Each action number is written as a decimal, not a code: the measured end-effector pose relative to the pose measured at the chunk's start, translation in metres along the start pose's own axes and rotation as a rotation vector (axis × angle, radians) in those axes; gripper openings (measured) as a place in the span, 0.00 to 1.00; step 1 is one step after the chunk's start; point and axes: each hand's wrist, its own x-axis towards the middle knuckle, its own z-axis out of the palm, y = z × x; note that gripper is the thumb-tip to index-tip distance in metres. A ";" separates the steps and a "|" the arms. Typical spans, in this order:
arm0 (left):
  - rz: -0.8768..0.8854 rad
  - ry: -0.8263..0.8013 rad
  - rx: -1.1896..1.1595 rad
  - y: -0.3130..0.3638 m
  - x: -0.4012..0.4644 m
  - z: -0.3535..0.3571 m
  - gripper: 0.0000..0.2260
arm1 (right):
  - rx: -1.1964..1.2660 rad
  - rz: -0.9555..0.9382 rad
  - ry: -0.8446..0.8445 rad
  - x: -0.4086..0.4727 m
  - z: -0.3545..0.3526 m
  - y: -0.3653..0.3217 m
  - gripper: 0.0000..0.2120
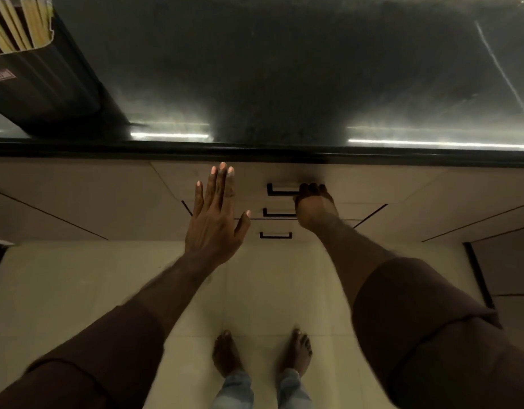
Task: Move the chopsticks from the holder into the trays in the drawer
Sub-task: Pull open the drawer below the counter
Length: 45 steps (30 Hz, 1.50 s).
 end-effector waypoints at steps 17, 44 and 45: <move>0.119 0.170 -0.206 0.027 -0.109 -0.045 0.36 | 0.066 0.062 0.048 -0.171 0.069 0.014 0.20; 0.133 -0.122 0.004 0.104 -0.310 -0.093 0.34 | 0.129 -0.001 -0.308 -0.403 0.123 0.043 0.33; 0.137 -0.129 0.008 0.104 -0.311 -0.094 0.34 | 0.134 0.006 -0.309 -0.405 0.122 0.043 0.33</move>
